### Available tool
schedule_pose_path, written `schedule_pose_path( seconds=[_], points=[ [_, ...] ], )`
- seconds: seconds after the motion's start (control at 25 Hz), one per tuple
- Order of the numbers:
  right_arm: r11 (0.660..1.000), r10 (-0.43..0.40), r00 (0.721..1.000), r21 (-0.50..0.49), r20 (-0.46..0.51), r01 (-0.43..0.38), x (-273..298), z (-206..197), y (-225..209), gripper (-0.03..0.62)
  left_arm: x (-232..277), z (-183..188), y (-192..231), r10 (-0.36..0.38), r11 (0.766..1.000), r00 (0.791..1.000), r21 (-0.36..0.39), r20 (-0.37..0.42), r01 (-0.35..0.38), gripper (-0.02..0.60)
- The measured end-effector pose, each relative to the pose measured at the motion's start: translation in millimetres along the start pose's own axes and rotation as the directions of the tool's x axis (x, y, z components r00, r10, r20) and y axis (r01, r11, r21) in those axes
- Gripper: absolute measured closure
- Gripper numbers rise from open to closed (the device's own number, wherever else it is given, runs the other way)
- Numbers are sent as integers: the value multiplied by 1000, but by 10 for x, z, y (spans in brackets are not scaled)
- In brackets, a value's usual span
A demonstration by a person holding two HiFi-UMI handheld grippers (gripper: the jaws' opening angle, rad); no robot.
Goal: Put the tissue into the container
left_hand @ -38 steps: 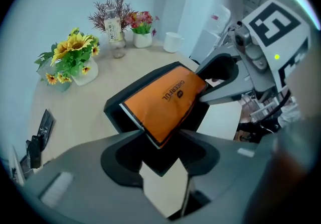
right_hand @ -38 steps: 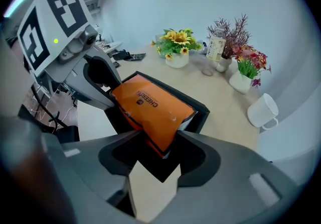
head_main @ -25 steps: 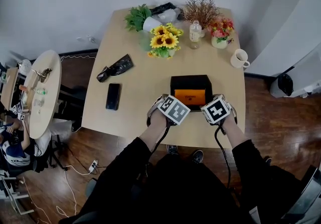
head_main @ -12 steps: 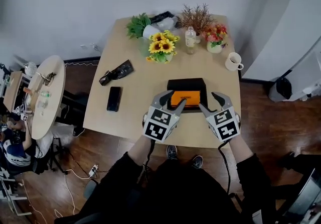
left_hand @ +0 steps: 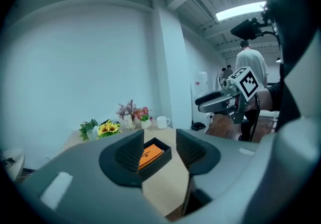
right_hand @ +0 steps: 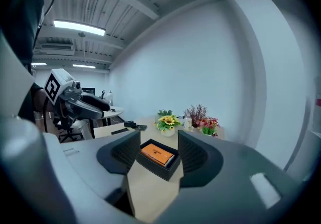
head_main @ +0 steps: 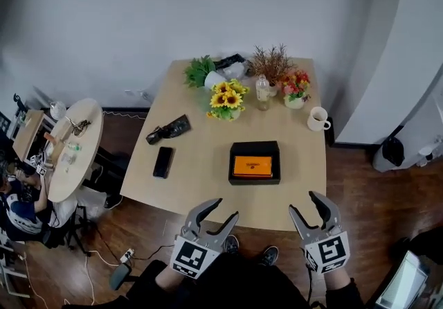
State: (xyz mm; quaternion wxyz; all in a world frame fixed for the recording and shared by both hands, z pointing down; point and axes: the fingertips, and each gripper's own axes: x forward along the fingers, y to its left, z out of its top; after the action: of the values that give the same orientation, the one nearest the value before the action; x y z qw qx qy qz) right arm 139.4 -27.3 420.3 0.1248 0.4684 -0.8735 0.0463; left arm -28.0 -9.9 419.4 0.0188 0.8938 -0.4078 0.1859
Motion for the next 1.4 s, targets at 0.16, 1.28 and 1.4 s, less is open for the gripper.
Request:
schedule_pose_path(
  seconds=[0.16,1.28,1.4],
  points=[
    [998,-18,997,61,81,13,-184,55,224,358,-266,91,51,29,997,995,-70,101,-22,399],
    [980,-181,947,-30,266,196,108,881,463,368,-373,420,490,19,985,959,-168,281,30,506],
    [982,-170,949,-35,266,186,122,877,488,378,-386,431,490,21,988,959,-154,282,23,508]
  ],
)
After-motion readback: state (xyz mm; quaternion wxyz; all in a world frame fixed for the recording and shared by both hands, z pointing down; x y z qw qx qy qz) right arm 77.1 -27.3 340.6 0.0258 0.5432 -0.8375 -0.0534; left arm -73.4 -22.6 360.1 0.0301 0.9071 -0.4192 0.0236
